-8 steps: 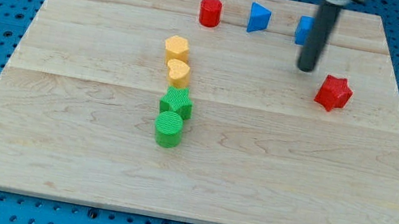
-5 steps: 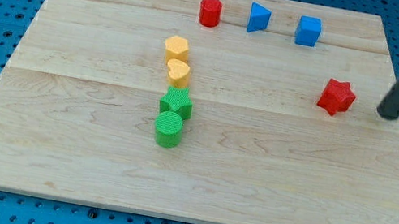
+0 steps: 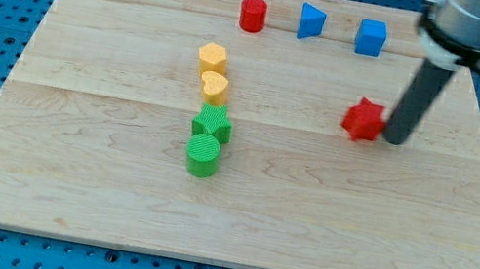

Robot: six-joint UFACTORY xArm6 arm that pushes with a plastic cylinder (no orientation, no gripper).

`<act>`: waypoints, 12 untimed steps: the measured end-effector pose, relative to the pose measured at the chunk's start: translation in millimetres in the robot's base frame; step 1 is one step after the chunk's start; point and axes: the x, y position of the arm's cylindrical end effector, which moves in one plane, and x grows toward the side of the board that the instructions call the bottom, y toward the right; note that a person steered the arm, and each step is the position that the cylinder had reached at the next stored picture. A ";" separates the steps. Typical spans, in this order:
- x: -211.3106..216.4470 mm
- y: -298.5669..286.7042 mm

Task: Move the red star towards the top left

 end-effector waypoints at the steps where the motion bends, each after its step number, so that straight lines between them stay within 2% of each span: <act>1: -36.4 -65.2; 2: -79.1 -71.6; 3: -60.3 -70.9; 4: -66.4 -103.7; 5: -109.0 -147.5; 6: -114.5 -158.0; 8: -161.6 -245.1; 9: -138.3 -230.9; 11: -114.5 -285.1; 12: -134.7 -323.3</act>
